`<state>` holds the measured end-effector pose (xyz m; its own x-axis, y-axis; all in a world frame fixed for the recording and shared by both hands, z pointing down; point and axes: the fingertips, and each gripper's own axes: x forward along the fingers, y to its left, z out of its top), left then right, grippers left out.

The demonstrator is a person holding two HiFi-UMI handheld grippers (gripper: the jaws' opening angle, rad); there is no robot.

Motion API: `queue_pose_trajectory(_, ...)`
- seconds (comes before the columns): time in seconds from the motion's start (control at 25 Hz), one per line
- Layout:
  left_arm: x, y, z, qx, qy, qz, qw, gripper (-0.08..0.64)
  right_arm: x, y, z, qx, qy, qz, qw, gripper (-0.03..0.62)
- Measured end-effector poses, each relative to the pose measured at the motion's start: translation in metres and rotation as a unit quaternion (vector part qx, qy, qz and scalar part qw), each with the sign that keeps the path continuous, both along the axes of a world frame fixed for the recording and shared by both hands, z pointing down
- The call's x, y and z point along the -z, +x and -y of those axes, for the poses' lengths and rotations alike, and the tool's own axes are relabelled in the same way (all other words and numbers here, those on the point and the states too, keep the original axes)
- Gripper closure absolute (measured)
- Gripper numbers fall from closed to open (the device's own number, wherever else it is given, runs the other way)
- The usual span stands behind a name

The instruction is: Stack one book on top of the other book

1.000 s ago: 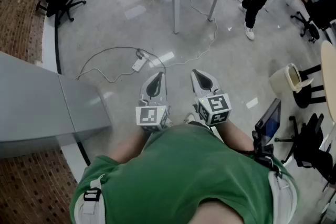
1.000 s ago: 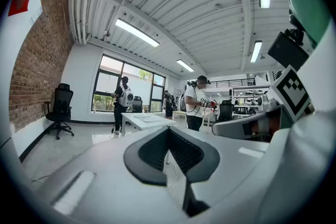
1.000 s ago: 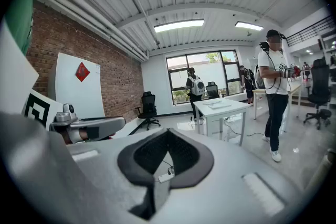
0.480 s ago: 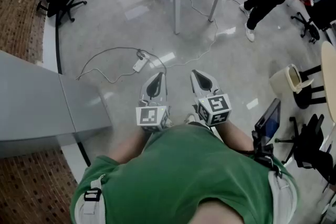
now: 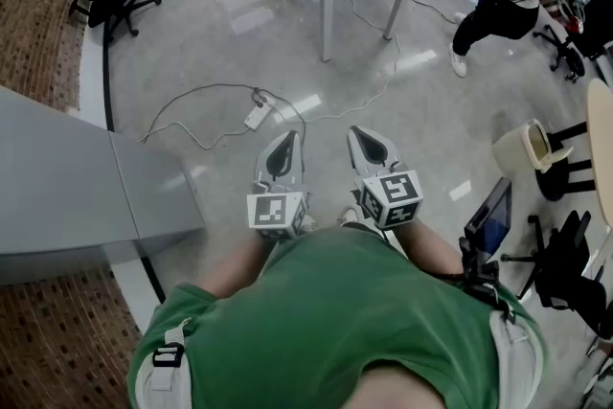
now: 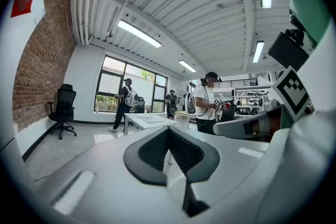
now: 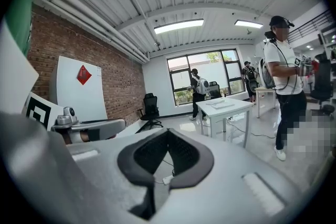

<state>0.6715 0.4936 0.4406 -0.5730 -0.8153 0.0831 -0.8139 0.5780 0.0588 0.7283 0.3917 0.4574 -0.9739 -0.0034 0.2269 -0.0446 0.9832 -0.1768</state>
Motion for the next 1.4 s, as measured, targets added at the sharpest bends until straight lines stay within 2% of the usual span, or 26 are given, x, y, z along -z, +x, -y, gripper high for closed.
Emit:
queue_pose_trajectory(0.8,-0.024,-0.045,-0.078,0.03,0.006,-0.032,0.999,0.553,-0.013,-0.038,-0.062,-0.006,0.001,-0.016,1.0,0.589)
queue_pose_trajectory(1.16,-0.035,-0.065,-0.091,0.062,0.003,-0.046,0.997,0.552,-0.008,-0.062,-0.074,0.017,0.006,-0.025,1.0,0.589)
queue_pose_trajectory(1.4,-0.038,-0.095,-0.084,0.096,-0.005,-0.047,0.9942,0.552,-0.018,-0.097,-0.061,0.045,0.004,-0.027,0.999,0.589)
